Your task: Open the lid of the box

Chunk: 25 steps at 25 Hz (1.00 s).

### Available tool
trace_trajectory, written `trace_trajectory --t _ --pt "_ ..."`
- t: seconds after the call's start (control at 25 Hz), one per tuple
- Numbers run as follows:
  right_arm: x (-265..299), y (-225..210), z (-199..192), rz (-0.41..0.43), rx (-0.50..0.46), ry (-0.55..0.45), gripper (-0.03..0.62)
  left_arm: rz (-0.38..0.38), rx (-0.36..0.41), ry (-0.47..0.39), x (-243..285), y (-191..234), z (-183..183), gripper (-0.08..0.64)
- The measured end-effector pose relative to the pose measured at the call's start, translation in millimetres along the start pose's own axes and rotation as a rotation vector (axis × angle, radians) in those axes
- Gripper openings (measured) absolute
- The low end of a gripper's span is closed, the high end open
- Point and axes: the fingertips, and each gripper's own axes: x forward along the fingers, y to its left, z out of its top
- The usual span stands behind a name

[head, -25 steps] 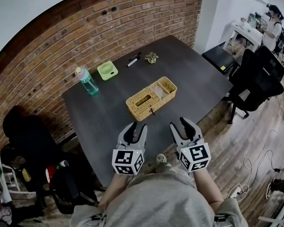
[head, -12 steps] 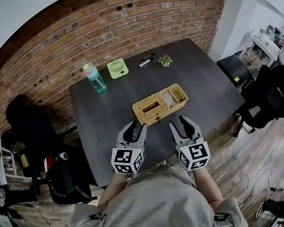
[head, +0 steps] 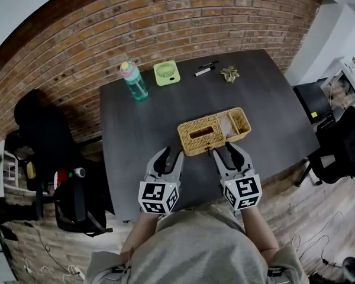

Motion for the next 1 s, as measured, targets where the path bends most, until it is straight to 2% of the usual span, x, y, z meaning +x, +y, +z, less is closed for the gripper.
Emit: trace_trajectory --t 0.24,0.52,1.0 --pt "19.5 -4.9 -16.4 0.064 -0.036 0.036 0.175 0.083 -0.031 0.000 2.3 13.1 -6.1 0.158" --pt "35.4 -19.5 -46.4 0.089 -0.071 0.083 0.175 0.154 -0.060 0.015 2.7 26.8 -17.4 0.158" --pt "57.4 -51.5 -98.9 0.090 -0.173 0.193 0.178 0.210 -0.087 0.043 7.3 32.1 -33.7 0.158"
